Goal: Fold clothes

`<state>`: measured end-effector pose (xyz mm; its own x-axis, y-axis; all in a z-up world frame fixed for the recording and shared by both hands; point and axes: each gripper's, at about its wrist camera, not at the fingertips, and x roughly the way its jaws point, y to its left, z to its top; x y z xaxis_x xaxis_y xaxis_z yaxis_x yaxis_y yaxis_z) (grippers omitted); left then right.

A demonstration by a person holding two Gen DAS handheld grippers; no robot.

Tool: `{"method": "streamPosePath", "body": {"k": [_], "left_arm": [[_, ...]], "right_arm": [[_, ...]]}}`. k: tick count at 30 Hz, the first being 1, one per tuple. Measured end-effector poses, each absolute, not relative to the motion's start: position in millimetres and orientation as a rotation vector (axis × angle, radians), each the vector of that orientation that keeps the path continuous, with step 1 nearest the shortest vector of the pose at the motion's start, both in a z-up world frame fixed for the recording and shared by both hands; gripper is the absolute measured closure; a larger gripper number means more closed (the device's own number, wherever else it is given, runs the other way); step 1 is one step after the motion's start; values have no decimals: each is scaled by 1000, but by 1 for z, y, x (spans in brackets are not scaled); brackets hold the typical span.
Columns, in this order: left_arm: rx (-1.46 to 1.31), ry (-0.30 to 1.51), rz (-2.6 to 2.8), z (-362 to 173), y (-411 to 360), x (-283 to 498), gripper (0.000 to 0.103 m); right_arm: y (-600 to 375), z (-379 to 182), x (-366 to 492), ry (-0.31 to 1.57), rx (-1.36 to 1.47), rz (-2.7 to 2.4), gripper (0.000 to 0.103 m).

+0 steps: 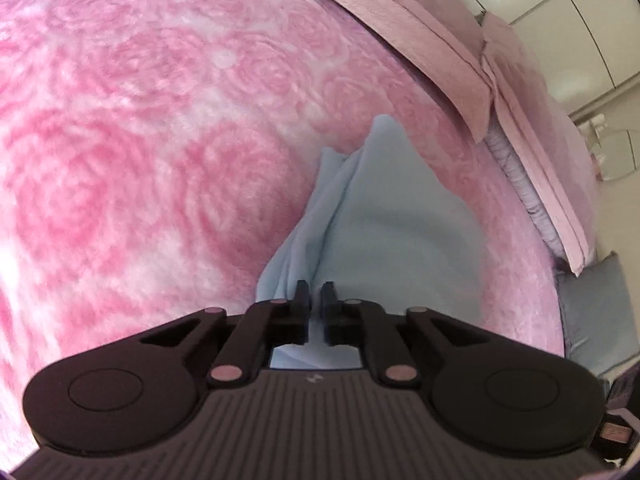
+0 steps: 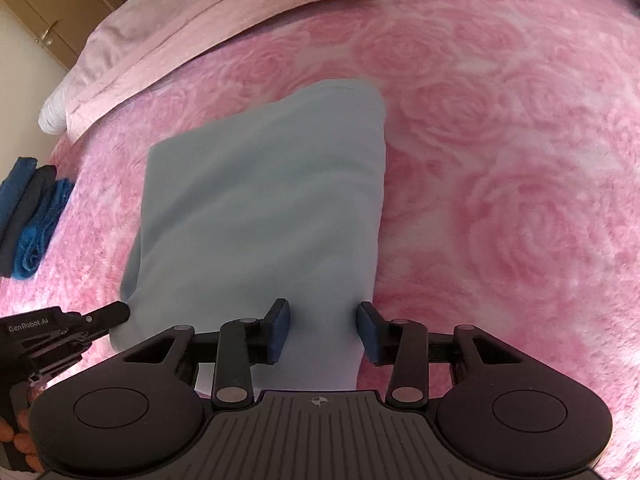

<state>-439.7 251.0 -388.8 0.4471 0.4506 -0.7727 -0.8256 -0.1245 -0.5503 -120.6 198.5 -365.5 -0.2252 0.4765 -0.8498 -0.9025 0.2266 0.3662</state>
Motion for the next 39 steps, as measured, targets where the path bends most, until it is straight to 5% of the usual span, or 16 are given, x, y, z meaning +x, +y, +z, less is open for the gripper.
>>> {"method": "streamPosePath", "body": {"k": [6,8,16,19,27,39], "left_arm": [[-1514,156,1182,-386,216,-458,65],[-1597,80,1171,-397,208,-457,59],[-1757,-187,1141,-438,192,-445,59],[-1715,-170,1154,-449,197,-434,59],[-1589,-13,1063,-434,220,-454,89],[-1213,462,985,-412,414,-575,86]], "right_arm": [[174,-355,-92,1288,-378,1320,59],[166,-354,-83,1305,-376,1281,42],[151,-361,-57,1352,-373,1179,37],[152,-365,-57,1365,-377,1172,37],[157,-369,-63,1357,-414,1175,37],[194,-371,-78,1336,-447,1297,37]]}}
